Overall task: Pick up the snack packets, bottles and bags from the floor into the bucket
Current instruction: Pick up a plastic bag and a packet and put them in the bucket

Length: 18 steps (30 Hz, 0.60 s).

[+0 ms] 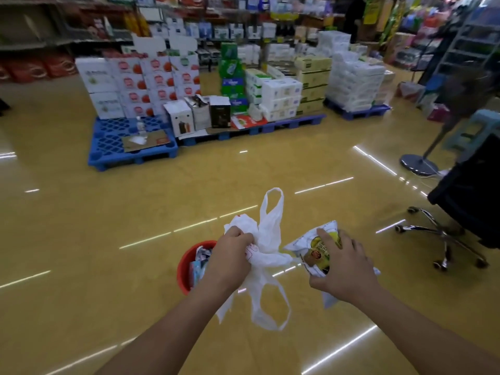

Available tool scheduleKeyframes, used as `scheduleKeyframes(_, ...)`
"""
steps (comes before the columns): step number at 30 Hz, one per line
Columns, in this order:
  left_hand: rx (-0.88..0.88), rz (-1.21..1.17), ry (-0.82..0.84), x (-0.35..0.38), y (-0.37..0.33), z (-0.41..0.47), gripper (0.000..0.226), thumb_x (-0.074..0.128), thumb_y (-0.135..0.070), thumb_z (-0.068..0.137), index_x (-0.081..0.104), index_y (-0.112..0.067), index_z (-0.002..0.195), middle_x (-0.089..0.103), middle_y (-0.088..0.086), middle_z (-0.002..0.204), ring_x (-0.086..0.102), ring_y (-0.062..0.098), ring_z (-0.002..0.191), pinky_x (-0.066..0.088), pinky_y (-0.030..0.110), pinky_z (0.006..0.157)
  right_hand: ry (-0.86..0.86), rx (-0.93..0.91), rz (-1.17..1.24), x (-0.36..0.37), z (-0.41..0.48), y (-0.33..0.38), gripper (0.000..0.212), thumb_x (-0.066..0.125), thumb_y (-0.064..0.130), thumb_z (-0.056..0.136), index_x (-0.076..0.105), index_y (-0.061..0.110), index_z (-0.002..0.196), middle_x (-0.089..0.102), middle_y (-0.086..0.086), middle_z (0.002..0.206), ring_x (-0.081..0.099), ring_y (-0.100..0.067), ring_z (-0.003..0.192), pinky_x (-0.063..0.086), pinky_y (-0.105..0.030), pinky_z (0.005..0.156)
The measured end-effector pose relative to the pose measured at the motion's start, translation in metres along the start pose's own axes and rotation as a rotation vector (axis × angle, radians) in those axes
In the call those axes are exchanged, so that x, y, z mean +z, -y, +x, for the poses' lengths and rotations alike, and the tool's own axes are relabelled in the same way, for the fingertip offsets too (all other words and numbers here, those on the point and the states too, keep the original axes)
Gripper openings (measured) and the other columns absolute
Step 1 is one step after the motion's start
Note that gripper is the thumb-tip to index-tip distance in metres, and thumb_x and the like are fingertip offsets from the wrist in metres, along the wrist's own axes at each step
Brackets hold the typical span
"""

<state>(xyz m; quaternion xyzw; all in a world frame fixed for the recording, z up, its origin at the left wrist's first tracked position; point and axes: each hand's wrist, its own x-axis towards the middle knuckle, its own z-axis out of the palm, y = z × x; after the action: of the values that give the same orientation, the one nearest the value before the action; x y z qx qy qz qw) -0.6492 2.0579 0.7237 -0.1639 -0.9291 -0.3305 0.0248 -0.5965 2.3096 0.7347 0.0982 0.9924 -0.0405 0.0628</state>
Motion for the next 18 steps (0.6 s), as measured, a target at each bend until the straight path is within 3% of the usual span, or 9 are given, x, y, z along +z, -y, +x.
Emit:
scheduleKeyframes(8,-0.137,0.029,-0.056,-0.039,0.070,0.016,0.031,0.053,0.003,0.069,0.067,-0.019,0.085,0.051,-0.007,0.088,0.054,0.017,0.077,0.050,0.038,0.063,0.044,-0.130,-0.006,0.006,0.060,0.076,0.113,0.062,0.069,0.057,0.000,0.046,0.149,0.008,-0.005,0.158,0.020,-0.034,0.139,0.037,-0.049,0.100)
scheduleKeyframes(18,-0.261,0.078,-0.100,-0.056,0.136,0.033,0.029,0.055,0.003,0.071,0.069,-0.017,0.087,0.052,-0.005,0.088,0.053,0.016,0.077,0.047,0.031,0.061,0.110,-0.259,-0.008,0.032,0.132,0.149,0.114,0.059,0.075,0.057,0.000,0.044,0.149,0.009,-0.006,0.159,0.020,-0.037,0.139,0.038,-0.052,0.101)
